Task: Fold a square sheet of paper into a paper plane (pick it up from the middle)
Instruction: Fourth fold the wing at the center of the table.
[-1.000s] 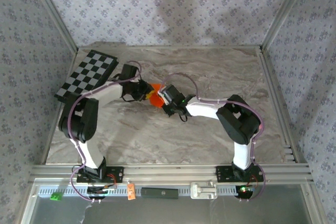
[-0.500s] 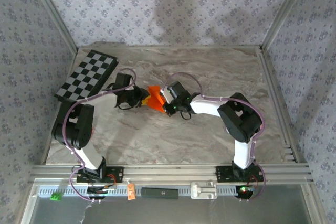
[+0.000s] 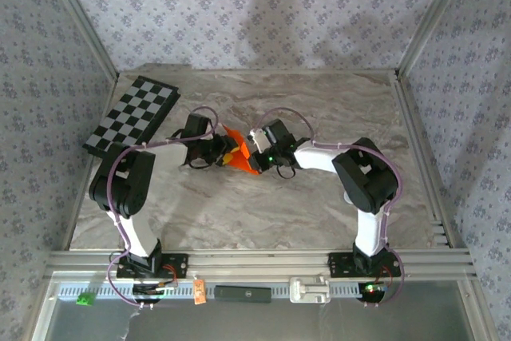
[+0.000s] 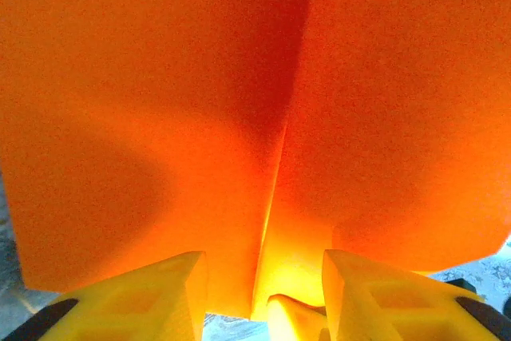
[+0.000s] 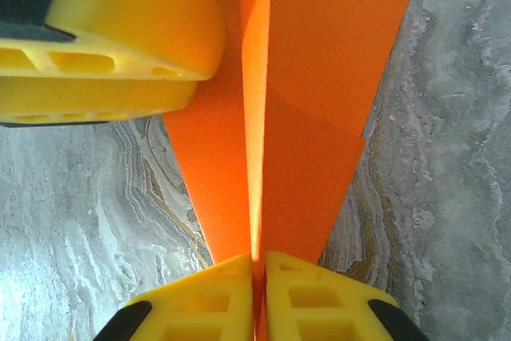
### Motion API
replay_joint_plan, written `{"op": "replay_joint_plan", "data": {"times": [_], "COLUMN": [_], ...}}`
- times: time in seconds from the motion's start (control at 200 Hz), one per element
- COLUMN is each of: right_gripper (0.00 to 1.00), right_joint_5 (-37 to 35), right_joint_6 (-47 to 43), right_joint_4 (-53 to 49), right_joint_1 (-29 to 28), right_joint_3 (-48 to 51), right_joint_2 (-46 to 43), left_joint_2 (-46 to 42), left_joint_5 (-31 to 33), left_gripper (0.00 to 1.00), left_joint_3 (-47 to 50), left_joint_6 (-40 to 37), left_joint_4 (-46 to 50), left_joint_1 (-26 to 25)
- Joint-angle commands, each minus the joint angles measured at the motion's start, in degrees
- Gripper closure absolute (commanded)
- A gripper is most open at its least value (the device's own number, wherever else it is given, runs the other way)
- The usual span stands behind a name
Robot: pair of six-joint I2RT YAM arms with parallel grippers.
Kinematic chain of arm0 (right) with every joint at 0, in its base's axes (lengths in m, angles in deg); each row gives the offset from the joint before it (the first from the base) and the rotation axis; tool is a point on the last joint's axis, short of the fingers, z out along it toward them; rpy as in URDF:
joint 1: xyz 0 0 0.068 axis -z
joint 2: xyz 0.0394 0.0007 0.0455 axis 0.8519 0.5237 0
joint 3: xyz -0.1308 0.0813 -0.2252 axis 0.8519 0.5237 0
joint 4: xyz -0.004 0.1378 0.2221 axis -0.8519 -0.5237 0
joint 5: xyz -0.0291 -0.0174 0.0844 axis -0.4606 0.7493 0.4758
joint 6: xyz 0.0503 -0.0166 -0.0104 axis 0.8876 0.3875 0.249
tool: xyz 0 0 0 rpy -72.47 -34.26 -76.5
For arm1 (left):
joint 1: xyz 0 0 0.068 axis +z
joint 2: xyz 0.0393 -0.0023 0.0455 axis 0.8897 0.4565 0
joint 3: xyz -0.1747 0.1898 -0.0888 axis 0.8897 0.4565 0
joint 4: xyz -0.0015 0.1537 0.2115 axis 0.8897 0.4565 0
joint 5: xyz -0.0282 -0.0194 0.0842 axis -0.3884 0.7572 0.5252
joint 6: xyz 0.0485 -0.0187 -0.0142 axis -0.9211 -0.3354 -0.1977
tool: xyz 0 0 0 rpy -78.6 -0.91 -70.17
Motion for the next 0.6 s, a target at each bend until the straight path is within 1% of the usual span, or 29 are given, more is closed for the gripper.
{"op": "replay_joint_plan", "data": {"times": [0.0,0.29,0.49,0.595], "right_gripper": [0.88,0.87,0.87,0.87], "right_joint_5": [1.9,2.6,3.2,3.3], "right_joint_6": [1.2,1.4,1.2,1.4], "right_joint_4": [0.2,-0.5,-1.0,-1.0], "right_joint_1": [0.1,0.4,0.7,0.8], "right_joint_3": [0.4,-0.4,-1.1,-1.2], "right_joint_2": [1.3,2.2,2.7,2.7], "left_joint_2": [0.5,1.7,3.5,3.9], "left_joint_5": [-1.6,-1.5,-1.2,-1.0], "left_gripper": [0.57,0.48,0.5,0.5], "left_joint_3": [0.3,1.0,-0.7,-0.9], "left_joint_6": [-1.9,-4.4,-4.7,-4.5], "left_joint_4": [-3.5,-4.4,-1.5,-1.5], "left_joint_1": [-0.2,-0.5,-0.6,-0.6]}}
